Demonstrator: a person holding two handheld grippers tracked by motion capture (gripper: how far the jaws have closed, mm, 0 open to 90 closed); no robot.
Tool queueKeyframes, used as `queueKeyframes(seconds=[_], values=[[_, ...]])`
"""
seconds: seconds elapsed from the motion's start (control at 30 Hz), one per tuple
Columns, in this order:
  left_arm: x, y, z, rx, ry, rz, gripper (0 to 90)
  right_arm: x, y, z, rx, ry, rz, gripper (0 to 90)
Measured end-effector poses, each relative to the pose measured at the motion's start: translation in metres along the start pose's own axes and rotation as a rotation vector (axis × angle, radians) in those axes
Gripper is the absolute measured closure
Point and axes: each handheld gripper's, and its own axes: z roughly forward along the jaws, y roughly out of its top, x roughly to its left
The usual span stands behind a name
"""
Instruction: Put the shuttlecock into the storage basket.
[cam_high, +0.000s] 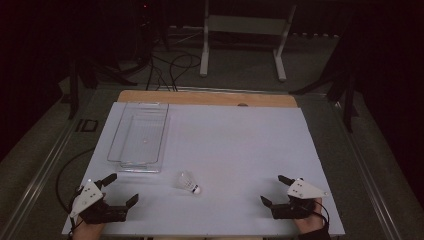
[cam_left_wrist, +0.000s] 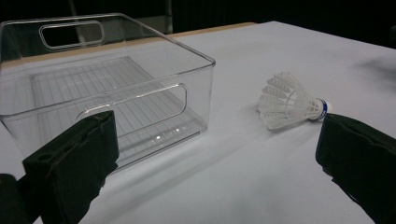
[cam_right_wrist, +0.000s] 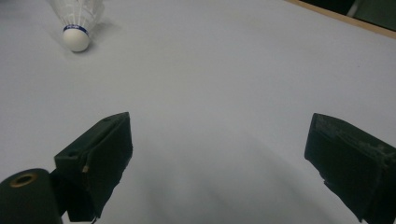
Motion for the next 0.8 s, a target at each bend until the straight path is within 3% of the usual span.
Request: queueKeyframes(seconds=[0.5,0.8], values=[[0.001,0.002,-0.002,-0.002,-0.001,-0.008,0.2,0.003,0.002,-0.002,-0.024,0.023,-0.005,7.7],[-0.001,0.010,-0.005,0.008,-0.019,-0.003,0.2,0.004,0.002,-0.002,-0.023,0.013,-0.013,8.5]])
